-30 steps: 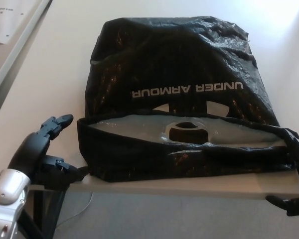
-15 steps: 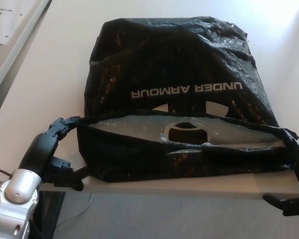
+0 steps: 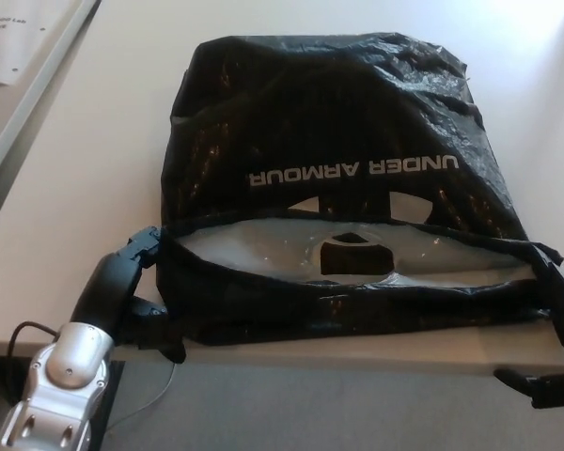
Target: A plastic bag is kept infront of the robot in the middle of the desk and the robot uses both its hands to grab it from the top and lifts it up and then releases it.
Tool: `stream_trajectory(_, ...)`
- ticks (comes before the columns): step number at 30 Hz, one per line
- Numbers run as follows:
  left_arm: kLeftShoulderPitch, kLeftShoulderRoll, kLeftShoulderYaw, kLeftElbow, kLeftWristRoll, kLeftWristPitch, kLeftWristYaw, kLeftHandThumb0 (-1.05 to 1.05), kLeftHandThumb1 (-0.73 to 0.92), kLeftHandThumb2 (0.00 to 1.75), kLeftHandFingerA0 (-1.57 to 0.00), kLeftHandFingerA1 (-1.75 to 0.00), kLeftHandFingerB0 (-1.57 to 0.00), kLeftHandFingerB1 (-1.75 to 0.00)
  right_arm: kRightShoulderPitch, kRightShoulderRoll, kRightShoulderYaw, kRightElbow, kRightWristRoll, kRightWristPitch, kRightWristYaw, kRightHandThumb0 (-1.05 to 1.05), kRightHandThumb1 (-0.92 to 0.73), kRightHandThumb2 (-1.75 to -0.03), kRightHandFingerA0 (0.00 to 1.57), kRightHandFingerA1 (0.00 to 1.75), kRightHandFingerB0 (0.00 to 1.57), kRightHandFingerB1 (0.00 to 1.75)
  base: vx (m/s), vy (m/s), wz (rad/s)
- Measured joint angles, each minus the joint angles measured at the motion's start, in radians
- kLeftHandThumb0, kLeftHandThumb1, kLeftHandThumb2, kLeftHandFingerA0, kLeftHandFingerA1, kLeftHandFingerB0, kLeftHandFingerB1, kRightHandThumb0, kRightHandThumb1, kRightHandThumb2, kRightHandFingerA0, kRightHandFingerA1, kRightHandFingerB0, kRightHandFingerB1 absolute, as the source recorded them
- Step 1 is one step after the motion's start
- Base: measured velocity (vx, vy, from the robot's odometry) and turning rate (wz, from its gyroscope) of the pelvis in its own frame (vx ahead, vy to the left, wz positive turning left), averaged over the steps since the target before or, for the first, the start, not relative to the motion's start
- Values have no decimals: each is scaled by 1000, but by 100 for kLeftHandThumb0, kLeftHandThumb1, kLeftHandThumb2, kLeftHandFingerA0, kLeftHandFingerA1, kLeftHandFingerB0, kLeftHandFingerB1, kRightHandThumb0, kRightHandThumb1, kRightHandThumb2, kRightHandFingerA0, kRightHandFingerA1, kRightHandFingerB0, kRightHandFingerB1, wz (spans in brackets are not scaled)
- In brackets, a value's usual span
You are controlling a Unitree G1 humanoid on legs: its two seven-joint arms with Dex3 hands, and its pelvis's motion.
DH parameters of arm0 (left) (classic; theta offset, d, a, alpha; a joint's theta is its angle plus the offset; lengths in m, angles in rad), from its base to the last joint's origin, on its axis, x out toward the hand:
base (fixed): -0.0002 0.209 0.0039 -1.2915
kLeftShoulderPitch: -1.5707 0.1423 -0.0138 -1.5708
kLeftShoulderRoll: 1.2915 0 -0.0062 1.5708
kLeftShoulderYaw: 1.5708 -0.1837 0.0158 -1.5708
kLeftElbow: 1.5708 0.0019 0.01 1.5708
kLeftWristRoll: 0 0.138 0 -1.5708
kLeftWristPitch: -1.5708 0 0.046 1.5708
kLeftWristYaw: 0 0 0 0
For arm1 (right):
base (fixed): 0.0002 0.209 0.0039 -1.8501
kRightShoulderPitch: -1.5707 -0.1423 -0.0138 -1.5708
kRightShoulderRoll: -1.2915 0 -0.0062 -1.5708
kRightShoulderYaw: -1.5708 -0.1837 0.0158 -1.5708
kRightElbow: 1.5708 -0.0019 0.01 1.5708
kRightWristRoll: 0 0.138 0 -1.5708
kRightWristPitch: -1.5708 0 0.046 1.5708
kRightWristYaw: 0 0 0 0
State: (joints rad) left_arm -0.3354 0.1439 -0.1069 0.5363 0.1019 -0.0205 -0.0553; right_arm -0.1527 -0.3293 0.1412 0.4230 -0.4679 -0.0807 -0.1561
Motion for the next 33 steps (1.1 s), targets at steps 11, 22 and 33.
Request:
stream_trajectory(11,-2,-57,-12,25,0,-37,27,-37,68,61,-70,-48,-75,-48,-25,14,16,-16,1,67,25,-46,-41,-71,48,57,36,47,0,0,0)
stream_trajectory(22,-1,-76,-49,26,2,-48,34,-35,70,61,-83,-61,-72,-49,-200,101,12,-41,40,175,108,-30,-58,-58,69,127,67,86,1,0,1)
stream_trajectory(33,3,-70,-67,10,8,-39,39,-38,69,61,-79,-71,-77,-52,-263,142,43,-46,45,244,148,-38,-53,-83,76,117,74,93,0,0,0)
